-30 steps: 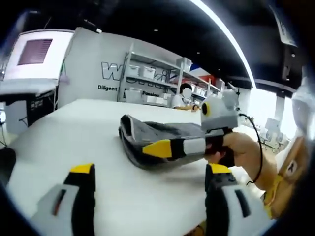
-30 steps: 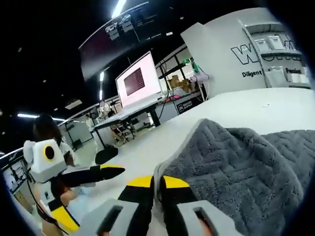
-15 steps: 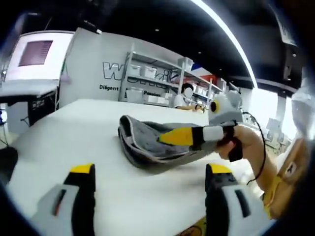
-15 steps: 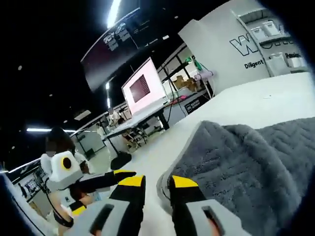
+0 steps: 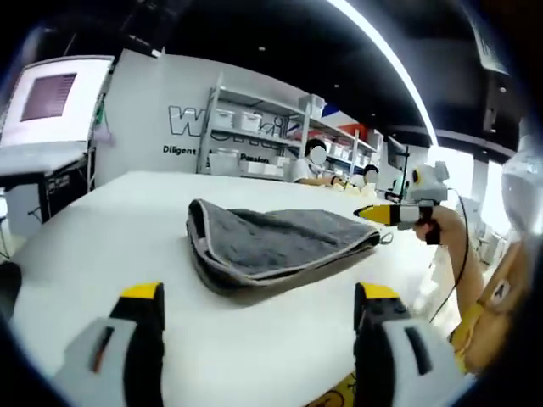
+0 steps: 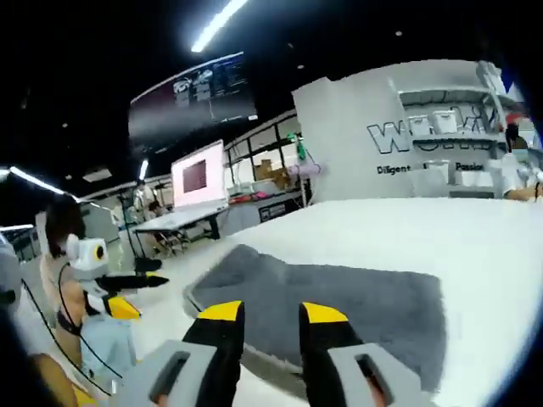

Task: Fold the towel on the table until its edges align and the towel forms a compact rectangular stack.

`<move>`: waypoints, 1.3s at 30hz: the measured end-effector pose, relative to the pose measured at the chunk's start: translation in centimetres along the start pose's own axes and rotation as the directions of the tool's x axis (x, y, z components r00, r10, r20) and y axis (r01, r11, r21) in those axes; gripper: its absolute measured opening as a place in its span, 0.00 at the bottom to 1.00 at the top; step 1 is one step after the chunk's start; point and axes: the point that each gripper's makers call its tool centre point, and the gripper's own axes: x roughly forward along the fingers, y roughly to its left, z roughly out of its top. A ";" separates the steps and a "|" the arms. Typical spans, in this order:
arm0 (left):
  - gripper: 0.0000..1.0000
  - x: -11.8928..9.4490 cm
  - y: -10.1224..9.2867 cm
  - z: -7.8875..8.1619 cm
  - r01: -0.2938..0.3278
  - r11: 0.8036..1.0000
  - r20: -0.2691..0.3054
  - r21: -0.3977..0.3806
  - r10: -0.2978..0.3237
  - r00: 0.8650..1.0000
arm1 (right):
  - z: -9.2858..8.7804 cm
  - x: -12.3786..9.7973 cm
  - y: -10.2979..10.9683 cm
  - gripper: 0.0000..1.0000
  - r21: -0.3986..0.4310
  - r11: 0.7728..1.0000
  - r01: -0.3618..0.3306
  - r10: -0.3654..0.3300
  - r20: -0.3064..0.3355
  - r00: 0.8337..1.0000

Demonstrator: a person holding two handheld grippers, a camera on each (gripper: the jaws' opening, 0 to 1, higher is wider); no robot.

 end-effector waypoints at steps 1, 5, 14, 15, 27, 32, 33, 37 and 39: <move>0.97 0.0 0.0 0.1 0.000 1.000 0.000 0.007 0.000 1.000 | -0.7 -1.2 -1.5 0.32 -0.021 0.999 0.049 -0.049 -0.021 0.999; 0.97 0.2 -0.2 0.4 0.000 1.000 -0.004 0.023 0.000 1.000 | -2.1 -5.2 -5.2 0.44 -0.043 0.985 0.165 -0.167 -0.054 0.984; 0.97 0.3 -0.9 0.1 0.005 0.999 -0.034 0.035 -0.004 0.999 | -4.2 -9.7 -8.7 0.66 -0.044 0.976 0.212 -0.215 -0.081 0.973; 0.98 0.2 -0.9 0.0 0.004 0.999 -0.039 0.035 -0.003 0.999 | -4.5 -10.0 -9.0 0.69 -0.029 0.977 0.210 -0.212 -0.079 0.974; 0.98 -0.1 -0.7 -0.5 -0.039 0.998 -0.076 0.048 0.042 0.996 | -6.3 -11.6 -10.5 0.90 0.074 0.978 0.196 -0.191 -0.059 0.980; 0.98 -0.1 -0.9 -0.5 -0.040 0.998 -0.082 0.051 0.045 0.996 | -6.2 -11.5 -10.3 0.95 0.083 0.981 0.173 -0.170 -0.042 0.984; 0.98 0.0 -0.9 -0.5 -0.041 0.998 -0.081 0.050 0.045 0.996 | -6.2 -11.4 -10.2 0.97 0.082 0.982 0.171 -0.168 -0.040 0.985; 0.98 0.0 -1.0 -0.5 -0.043 0.998 -0.081 0.052 0.047 0.996 | -6.1 -10.8 -9.7 1.00 0.089 0.985 0.145 -0.143 -0.032 0.989; 0.98 0.0 -1.0 -0.5 -0.043 0.998 -0.082 0.051 0.047 0.996 | -6.2 -10.4 -9.3 1.00 0.082 0.989 0.126 -0.124 -0.033 0.992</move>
